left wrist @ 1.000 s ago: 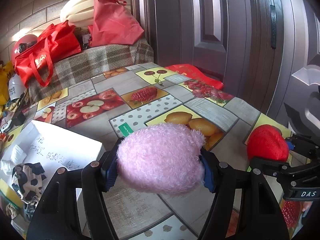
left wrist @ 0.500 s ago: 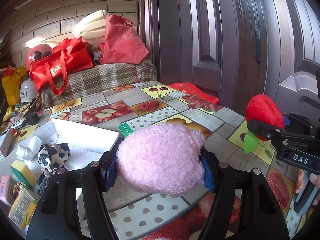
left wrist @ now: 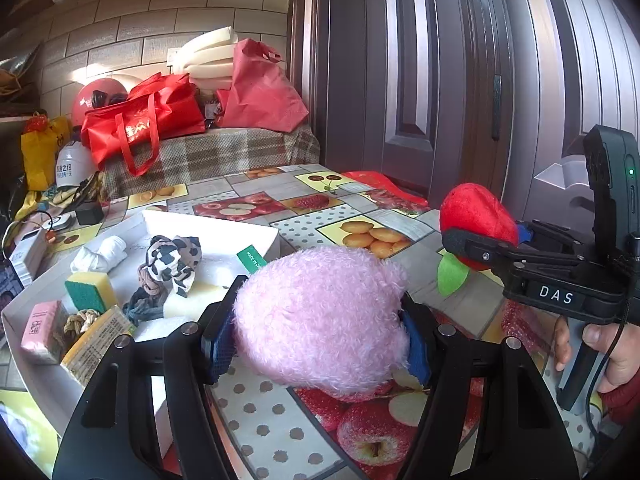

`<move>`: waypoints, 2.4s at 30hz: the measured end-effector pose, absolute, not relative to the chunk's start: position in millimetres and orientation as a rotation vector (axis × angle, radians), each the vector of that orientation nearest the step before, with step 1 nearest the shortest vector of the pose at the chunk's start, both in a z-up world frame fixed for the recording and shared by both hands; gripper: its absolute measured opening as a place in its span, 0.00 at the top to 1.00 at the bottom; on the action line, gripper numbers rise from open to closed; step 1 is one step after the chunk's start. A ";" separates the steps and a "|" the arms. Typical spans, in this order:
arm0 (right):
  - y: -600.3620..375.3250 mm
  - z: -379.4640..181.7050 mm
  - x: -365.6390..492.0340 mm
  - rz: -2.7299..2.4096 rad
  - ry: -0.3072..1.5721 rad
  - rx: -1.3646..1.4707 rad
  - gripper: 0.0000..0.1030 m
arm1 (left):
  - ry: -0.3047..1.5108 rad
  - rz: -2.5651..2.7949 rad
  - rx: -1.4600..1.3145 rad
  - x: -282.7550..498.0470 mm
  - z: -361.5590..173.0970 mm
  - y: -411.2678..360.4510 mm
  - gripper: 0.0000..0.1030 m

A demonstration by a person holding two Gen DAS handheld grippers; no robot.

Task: Organize soft objects
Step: 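Carry the pink ball and red cushion over the tray with both grippers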

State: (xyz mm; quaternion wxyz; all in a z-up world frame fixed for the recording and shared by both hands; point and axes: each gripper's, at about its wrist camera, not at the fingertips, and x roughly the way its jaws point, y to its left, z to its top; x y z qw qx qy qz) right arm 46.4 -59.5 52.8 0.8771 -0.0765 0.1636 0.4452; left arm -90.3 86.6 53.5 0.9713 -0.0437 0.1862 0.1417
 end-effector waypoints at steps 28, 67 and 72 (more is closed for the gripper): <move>-10.1 49.7 -35.9 1.091 0.310 -0.198 0.42 | 0.340 0.500 -0.197 -193.1 48.4 162.5 0.34; 108.1 39.0 -39.3 1.156 0.351 -0.321 0.41 | 0.340 0.674 -0.246 -176.9 43.6 257.1 0.34; 131.8 32.6 -28.1 1.158 0.428 -0.366 0.41 | 0.335 0.685 -0.250 -172.5 44.3 265.2 0.34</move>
